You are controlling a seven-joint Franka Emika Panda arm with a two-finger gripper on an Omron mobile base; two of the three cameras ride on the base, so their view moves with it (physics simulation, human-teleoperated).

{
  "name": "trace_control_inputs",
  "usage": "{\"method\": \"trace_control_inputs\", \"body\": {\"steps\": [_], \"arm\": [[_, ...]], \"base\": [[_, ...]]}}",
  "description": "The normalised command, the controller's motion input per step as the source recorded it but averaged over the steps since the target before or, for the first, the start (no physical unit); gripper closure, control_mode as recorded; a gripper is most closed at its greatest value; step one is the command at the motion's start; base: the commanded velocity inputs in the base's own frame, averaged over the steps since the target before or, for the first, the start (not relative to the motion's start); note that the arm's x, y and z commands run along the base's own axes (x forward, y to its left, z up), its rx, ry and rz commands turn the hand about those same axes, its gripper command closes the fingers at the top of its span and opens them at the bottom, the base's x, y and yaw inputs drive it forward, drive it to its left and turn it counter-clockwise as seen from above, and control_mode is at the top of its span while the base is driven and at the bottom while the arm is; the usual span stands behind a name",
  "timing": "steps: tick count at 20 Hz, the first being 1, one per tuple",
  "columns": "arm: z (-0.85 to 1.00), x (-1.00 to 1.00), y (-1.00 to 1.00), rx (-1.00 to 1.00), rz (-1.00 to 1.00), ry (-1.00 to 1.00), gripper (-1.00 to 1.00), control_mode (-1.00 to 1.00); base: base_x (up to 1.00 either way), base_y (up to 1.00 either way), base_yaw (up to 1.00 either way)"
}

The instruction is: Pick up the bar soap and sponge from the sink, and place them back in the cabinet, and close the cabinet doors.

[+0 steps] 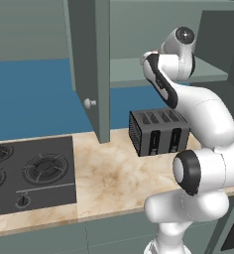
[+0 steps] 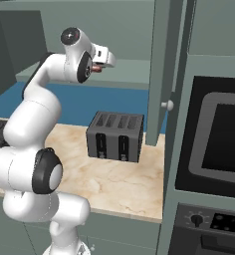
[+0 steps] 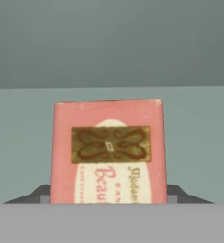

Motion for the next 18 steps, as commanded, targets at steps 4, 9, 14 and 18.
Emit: {"method": "trace_control_inputs", "body": {"steps": [4, 9, 14, 18], "arm": [[0.0, 0.0, 0.0, 0.0, 0.0, 0.0, 1.0, -1.0], [0.0, 0.0, 0.0, 0.0, 0.0, 0.0, 1.0, -1.0], [-0.03, 0.01, 0.0, 0.0, 0.0, 0.0, 1.0, -1.0], [0.0, 0.0, 0.0, 0.0, 0.0, 0.0, 1.0, -1.0]], "base": [[0.0, 0.0, 0.0], [0.0, 0.0, 0.0], [0.0, 0.0, 0.0], [0.0, 0.0, 0.0]]}}
